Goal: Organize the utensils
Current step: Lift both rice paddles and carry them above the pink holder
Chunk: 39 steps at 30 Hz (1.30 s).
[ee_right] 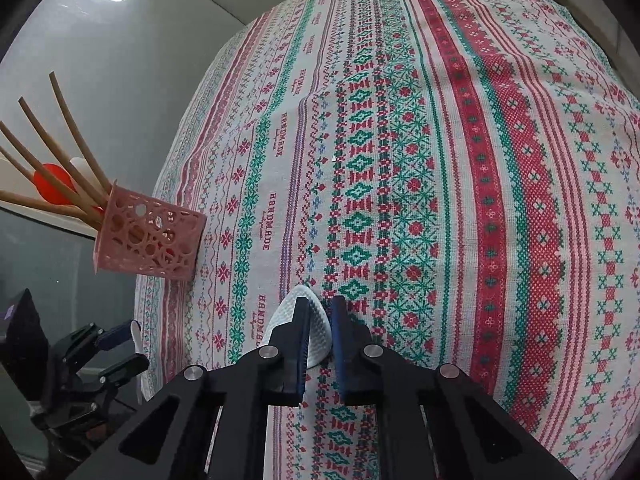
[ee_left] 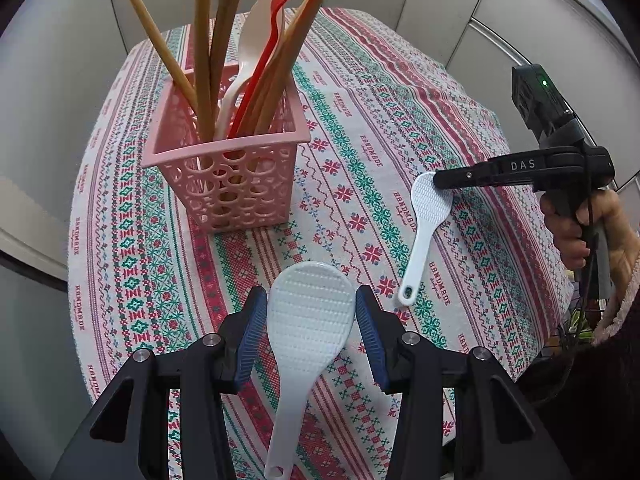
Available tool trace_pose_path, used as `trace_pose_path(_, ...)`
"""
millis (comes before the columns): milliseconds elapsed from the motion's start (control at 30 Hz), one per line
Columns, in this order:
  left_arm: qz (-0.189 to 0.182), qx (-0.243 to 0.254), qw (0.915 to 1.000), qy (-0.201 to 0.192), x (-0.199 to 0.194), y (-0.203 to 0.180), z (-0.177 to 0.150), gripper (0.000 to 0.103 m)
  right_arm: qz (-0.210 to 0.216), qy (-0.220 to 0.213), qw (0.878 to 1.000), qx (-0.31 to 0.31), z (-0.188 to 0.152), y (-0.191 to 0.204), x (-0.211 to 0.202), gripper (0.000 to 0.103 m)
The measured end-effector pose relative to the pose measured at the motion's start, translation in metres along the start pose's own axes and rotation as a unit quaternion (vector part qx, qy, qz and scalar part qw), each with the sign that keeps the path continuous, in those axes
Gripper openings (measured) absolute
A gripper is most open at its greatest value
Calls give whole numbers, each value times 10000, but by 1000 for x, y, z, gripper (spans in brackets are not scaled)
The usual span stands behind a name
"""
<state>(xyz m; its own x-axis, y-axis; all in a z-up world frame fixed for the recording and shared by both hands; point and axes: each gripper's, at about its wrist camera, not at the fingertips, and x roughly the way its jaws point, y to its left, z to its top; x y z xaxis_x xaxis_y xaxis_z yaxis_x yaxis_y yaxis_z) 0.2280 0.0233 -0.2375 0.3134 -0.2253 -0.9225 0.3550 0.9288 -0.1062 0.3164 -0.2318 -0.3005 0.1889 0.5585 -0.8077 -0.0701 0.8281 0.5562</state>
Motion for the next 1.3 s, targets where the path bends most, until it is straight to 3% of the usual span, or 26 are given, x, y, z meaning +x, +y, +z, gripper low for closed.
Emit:
trace_pose_path(200, 44, -66, 9998, -173, -10, 2, 2, 48, -272, -42, 9992, -285, -22, 17, -27, 5)
trace_pose_path(400, 92, -119, 9988, -477, -27, 3, 6, 48, -453, -525, 9961, -552, -40, 50, -66, 3)
trace_pose_path(600, -48, -336, 9947, -974, -55, 6, 10, 48, -701, -1064, 9897, -658, -45, 85, -102, 3)
trace_pose_path(733, -278, -712, 9867, -1432, -86, 17, 15, 48, -817, -1290, 9866, -567, -51, 101, -122, 3)
trace_pose_path(867, -388, -1051, 9711, -2105, -122, 30, 20, 48, -686, -1592, 9836, -499, -55, 115, -138, 3)
trace_pose_path(1033, -418, -1503, 9447, -2885, -149, 48, 33, 48, -708, -1874, 9782, -549, -57, 127, -155, 3)
trace_pose_path(1300, -781, -1744, 8974, -3978, -141, 61, 59, 48, -715, -1908, 9778, -480, -57, 125, -155, 3)
